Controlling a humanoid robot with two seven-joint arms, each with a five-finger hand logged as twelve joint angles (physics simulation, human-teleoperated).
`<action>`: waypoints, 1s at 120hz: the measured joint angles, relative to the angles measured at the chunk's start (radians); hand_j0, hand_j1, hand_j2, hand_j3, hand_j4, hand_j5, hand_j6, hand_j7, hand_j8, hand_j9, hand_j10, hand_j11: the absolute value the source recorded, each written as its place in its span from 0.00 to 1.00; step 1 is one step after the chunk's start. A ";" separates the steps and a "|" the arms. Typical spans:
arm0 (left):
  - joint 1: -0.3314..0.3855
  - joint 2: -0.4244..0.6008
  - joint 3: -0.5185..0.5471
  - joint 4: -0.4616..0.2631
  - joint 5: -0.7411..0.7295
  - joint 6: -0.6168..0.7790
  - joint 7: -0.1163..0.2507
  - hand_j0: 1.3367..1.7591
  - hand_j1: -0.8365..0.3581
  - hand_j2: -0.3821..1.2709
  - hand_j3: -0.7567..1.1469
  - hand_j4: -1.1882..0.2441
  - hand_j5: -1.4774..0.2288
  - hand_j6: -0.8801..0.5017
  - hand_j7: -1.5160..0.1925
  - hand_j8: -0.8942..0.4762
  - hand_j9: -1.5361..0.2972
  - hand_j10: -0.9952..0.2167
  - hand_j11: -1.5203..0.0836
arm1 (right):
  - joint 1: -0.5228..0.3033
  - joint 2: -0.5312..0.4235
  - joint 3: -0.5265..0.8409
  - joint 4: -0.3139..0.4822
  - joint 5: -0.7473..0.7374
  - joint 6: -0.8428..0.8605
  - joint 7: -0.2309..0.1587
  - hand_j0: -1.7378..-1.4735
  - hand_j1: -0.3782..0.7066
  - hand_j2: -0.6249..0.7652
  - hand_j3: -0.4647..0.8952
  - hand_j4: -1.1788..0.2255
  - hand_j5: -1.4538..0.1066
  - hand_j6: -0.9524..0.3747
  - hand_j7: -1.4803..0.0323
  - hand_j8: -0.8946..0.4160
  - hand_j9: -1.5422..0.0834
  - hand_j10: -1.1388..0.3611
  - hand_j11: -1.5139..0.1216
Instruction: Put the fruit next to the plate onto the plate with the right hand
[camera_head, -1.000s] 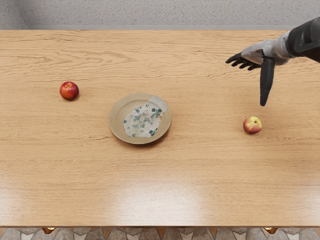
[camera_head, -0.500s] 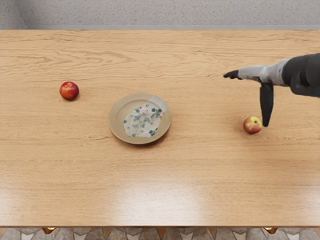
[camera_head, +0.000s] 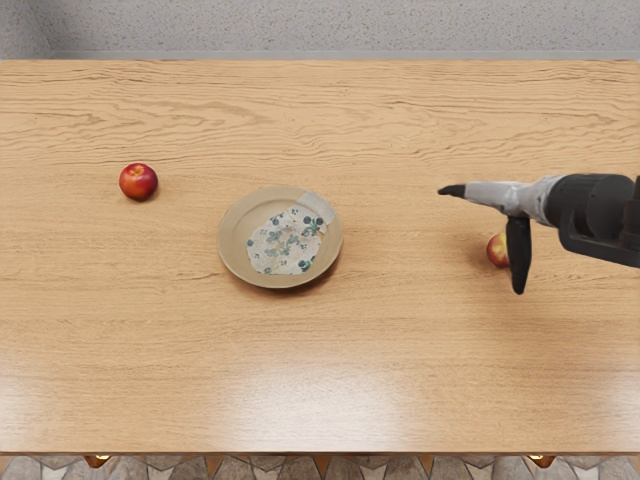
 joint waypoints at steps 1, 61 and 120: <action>0.000 0.000 0.000 0.000 0.000 0.000 0.000 0.76 0.97 0.23 0.40 0.81 0.85 0.62 0.87 0.64 0.82 0.80 0.93 | -0.001 -0.001 0.000 0.001 -0.001 -0.001 0.000 0.30 0.03 0.45 0.34 0.84 0.93 0.71 0.98 0.68 0.95 0.76 0.93; 0.000 0.000 0.000 0.000 0.000 0.000 0.000 0.76 0.97 0.23 0.40 0.81 0.85 0.62 0.87 0.64 0.82 0.80 0.93 | -0.153 0.010 -0.006 -0.002 -0.238 -0.252 0.000 0.30 0.16 0.43 0.34 0.75 0.83 0.62 0.88 0.59 0.85 0.68 0.83; -0.001 0.000 0.000 0.000 0.000 0.000 0.000 0.76 0.97 0.23 0.40 0.81 0.85 0.62 0.87 0.64 0.82 0.80 0.93 | -0.243 0.055 -0.004 -0.066 -0.283 -0.328 0.000 0.30 0.28 0.42 0.34 0.67 0.74 0.54 0.78 0.50 0.76 0.60 0.74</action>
